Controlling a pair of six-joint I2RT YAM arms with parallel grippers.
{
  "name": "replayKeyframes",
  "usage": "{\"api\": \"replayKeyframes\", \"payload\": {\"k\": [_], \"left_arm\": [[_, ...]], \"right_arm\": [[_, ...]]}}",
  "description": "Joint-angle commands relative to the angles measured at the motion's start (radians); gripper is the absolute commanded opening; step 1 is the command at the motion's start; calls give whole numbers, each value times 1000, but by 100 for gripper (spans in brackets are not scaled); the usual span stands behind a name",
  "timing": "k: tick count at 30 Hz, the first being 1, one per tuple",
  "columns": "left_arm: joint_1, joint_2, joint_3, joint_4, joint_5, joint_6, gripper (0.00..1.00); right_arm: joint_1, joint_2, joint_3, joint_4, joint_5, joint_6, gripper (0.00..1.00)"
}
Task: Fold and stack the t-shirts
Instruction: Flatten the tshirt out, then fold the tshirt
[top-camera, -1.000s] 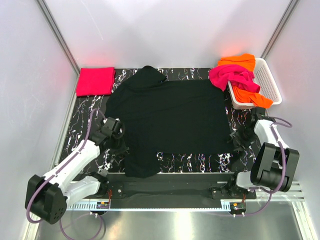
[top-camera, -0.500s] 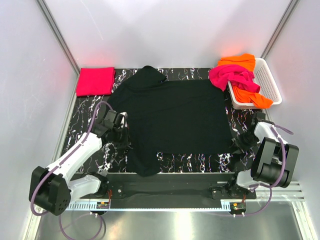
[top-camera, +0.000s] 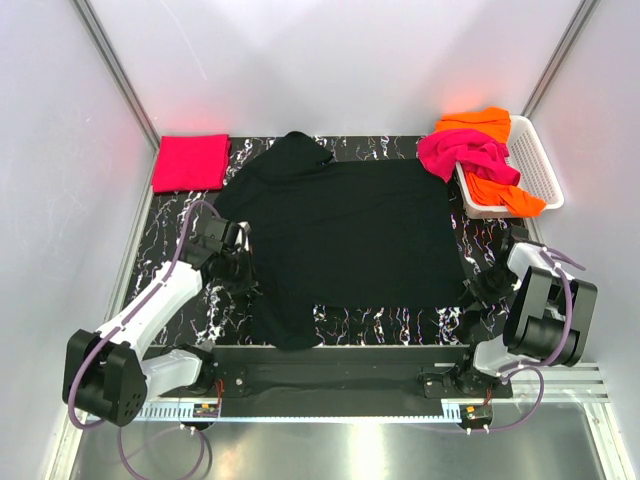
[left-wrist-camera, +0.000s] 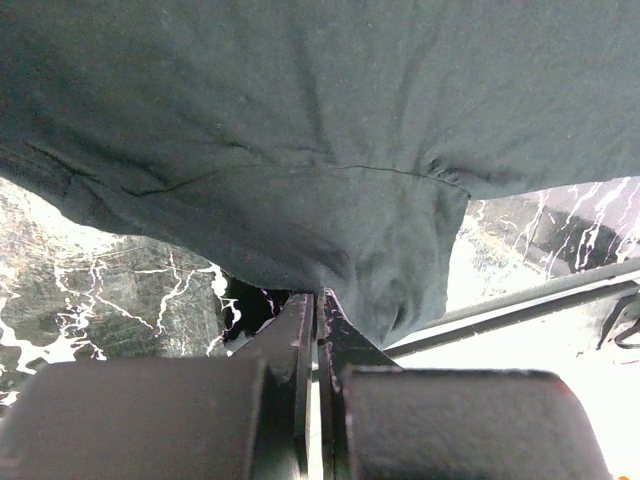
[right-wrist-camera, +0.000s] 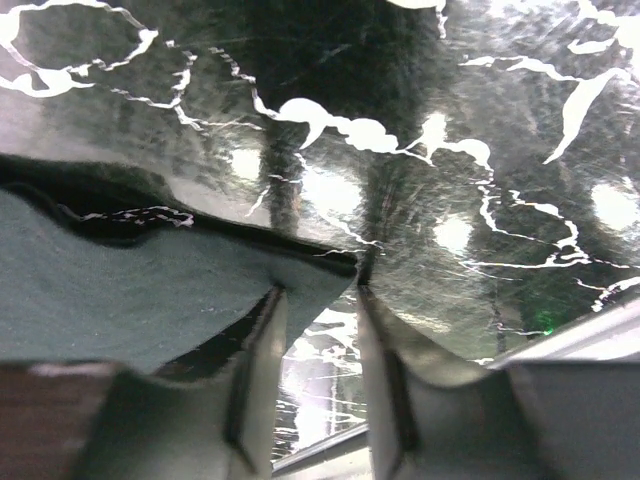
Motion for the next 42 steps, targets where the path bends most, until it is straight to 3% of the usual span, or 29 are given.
{"api": "replayKeyframes", "payload": {"k": [1, 3, 4, 5, 14, 28, 34, 42], "left_arm": [[18, -18, 32, 17, 27, 10, 0], [29, -32, 17, 15, 27, -11, 0], [33, -51, 12, 14, 26, -19, 0], [42, -68, 3, 12, 26, -28, 0], [75, -260, -83, -38, -11, -153, 0], [76, -440, -61, -199, -71, -206, 0], [81, -334, 15, -184, -129, -182, 0], [133, -121, 158, -74, -148, -122, 0]], "right_arm": [[-2, 55, 3, 50, 36, 15, 38], [0, 72, 8, 50, 31, 15, 29], [0, 72, 9, 46, 31, 9, 17], [0, 67, 13, 41, 31, 6, 12], [0, -45, 34, -120, 59, 15, 1], [47, -111, 80, -204, 59, -25, 0], [55, -102, 147, -178, 68, -80, 0], [57, 25, 324, -137, 45, -160, 0]]}}
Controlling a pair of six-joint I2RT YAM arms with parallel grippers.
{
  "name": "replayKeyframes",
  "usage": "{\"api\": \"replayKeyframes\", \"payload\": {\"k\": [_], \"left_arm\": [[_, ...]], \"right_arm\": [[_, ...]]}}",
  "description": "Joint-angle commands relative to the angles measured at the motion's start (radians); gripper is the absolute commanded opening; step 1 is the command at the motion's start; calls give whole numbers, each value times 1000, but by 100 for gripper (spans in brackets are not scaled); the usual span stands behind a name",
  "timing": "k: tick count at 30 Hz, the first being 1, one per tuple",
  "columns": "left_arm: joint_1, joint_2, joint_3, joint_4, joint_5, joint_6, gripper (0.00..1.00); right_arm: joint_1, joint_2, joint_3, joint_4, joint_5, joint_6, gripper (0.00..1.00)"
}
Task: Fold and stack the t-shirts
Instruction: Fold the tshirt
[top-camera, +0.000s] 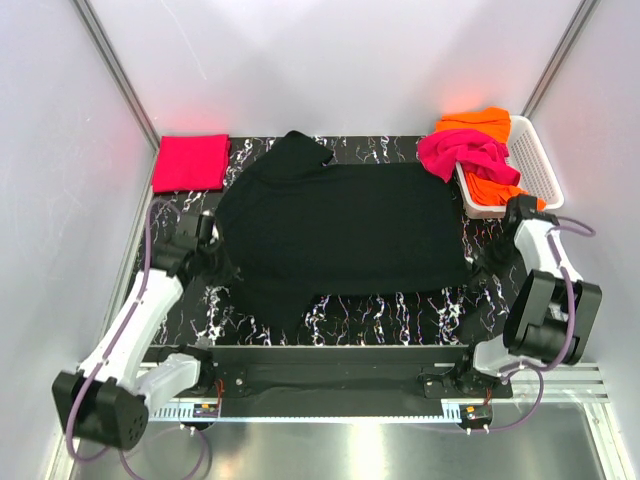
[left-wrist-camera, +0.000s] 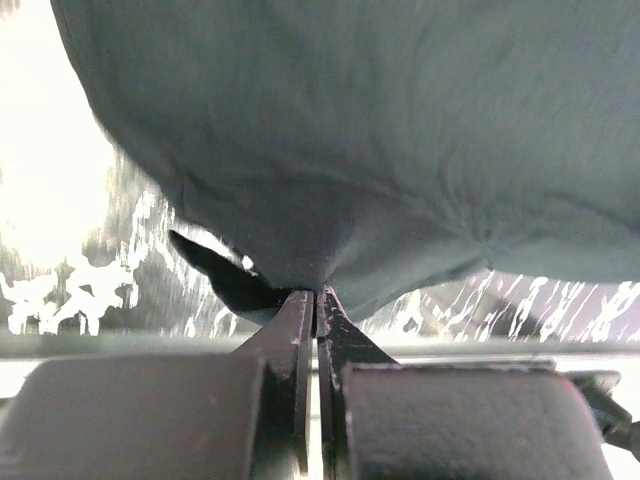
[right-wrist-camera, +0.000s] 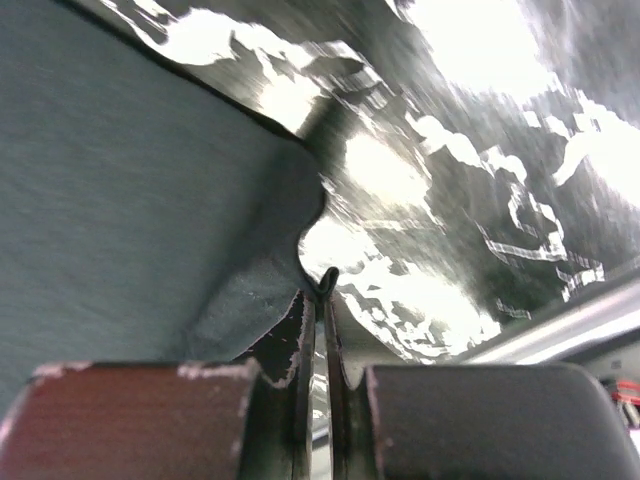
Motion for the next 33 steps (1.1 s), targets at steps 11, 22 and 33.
{"api": "replayKeyframes", "payload": {"k": [11, 22, 33], "left_arm": [[87, 311, 265, 174, 19, 84, 0], [152, 458, 353, 192, 63, 95, 0], [179, 566, 415, 215, 108, 97, 0]], "right_arm": [[65, 218, 233, 58, -45, -74, 0], [87, 313, 356, 74, -31, -48, 0], [104, 369, 427, 109, -18, -49, 0]]}}
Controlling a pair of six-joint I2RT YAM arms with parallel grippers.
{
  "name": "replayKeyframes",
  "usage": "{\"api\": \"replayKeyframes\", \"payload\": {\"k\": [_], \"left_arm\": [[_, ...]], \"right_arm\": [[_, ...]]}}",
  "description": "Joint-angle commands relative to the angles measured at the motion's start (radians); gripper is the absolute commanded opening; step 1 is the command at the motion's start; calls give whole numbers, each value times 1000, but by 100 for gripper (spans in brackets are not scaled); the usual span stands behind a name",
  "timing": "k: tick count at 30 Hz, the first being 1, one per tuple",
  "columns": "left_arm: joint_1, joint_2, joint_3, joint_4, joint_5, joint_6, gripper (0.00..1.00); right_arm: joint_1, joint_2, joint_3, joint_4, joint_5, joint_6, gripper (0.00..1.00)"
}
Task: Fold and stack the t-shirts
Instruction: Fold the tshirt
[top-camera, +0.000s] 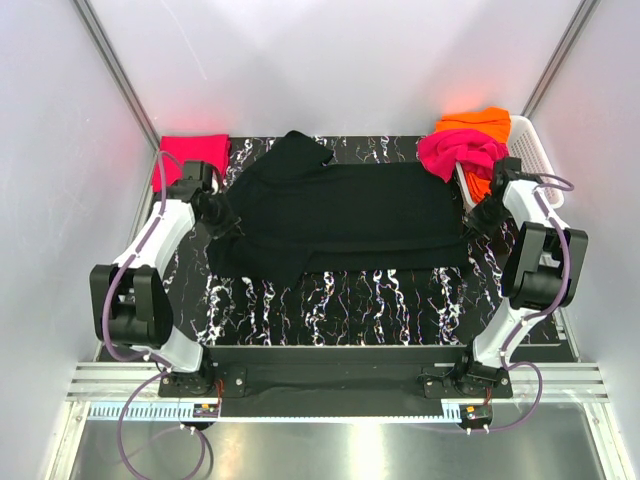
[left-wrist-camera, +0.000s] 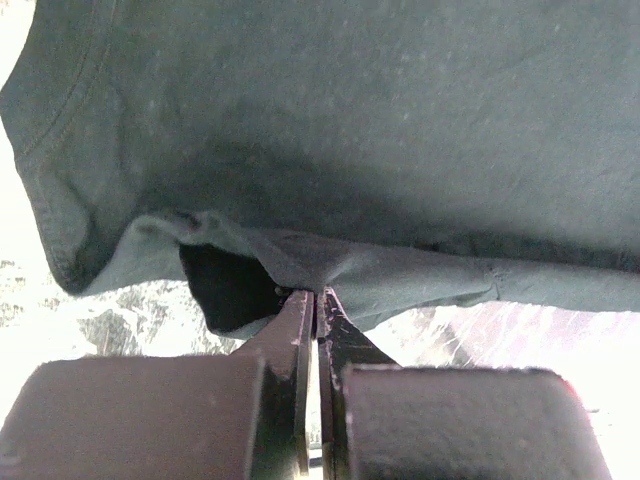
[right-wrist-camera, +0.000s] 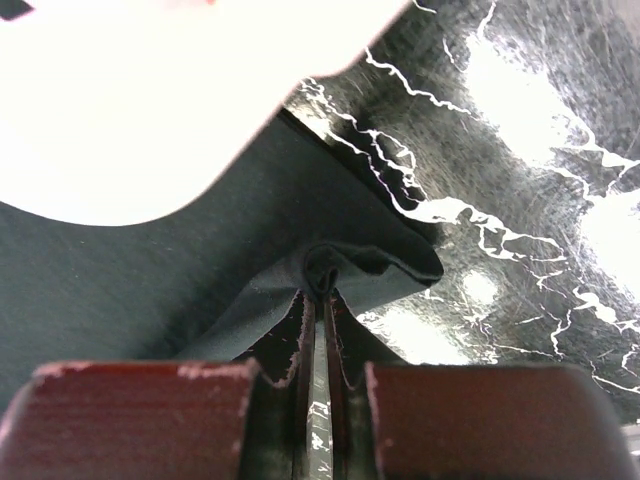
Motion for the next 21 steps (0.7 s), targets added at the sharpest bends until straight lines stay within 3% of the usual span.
{"api": "replayKeyframes", "payload": {"k": [1, 21], "left_arm": [[23, 13, 77, 42, 18, 20, 0], [46, 102, 146, 50, 38, 23, 0]], "right_arm": [[17, 11, 46, 34, 18, 2, 0], [39, 24, 44, 94, 115, 16, 0]]}}
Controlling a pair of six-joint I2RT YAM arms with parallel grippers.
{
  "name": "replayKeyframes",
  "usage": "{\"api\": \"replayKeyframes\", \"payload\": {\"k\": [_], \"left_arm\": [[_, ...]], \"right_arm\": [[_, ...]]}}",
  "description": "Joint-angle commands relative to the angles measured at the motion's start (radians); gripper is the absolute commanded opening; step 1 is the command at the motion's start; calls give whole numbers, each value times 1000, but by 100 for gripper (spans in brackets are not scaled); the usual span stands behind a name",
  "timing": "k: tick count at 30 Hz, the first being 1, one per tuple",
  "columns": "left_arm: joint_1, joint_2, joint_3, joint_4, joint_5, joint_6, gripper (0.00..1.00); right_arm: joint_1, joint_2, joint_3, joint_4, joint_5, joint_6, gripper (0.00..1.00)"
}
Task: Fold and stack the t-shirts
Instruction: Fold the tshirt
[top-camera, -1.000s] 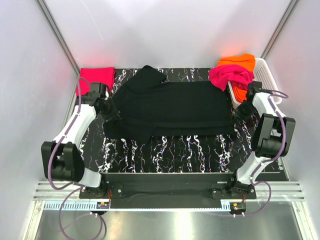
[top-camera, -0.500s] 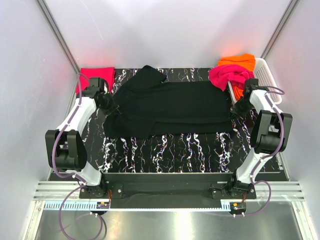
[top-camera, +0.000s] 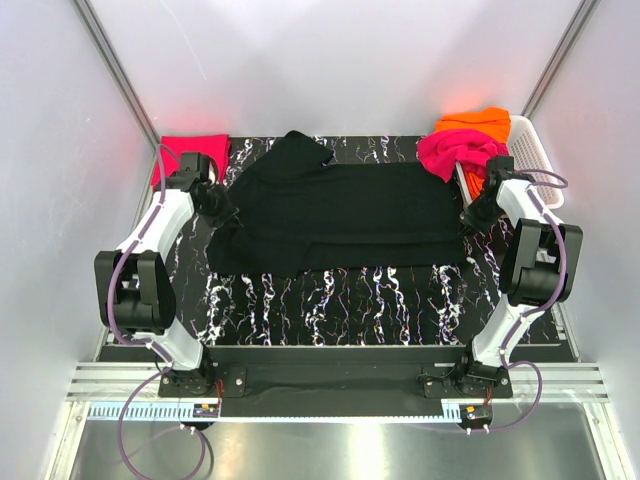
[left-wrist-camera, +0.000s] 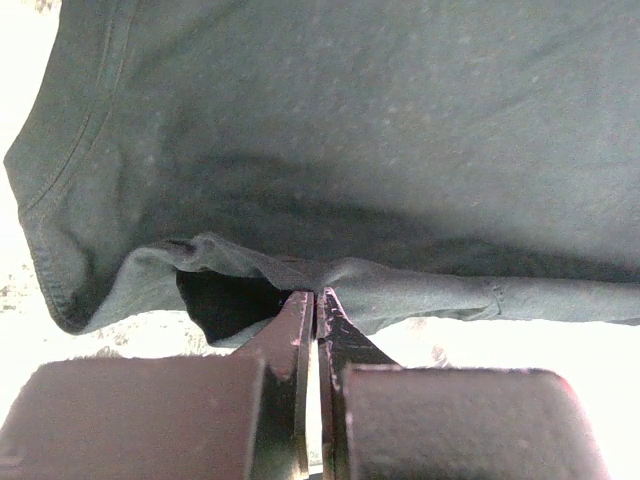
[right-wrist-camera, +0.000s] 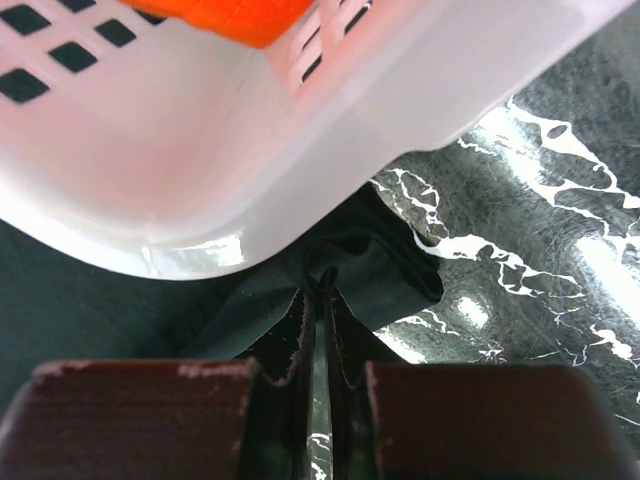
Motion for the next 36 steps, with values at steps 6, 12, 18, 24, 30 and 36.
{"api": "replayKeyframes", "payload": {"k": [6, 12, 18, 24, 30, 36], "left_arm": [[12, 55, 89, 44, 21, 25, 0], [12, 92, 110, 43, 16, 37, 0], [17, 118, 113, 44, 14, 40, 0], [20, 147, 118, 43, 13, 42, 0], [21, 165, 127, 44, 13, 42, 0], [21, 170, 135, 46, 13, 52, 20]], "right_arm": [[7, 26, 55, 26, 86, 13, 0], [5, 60, 89, 32, 80, 6, 0], [7, 94, 110, 33, 67, 10, 1], [7, 122, 126, 35, 65, 10, 2], [10, 132, 130, 37, 62, 7, 4], [10, 140, 150, 35, 57, -14, 29]]}}
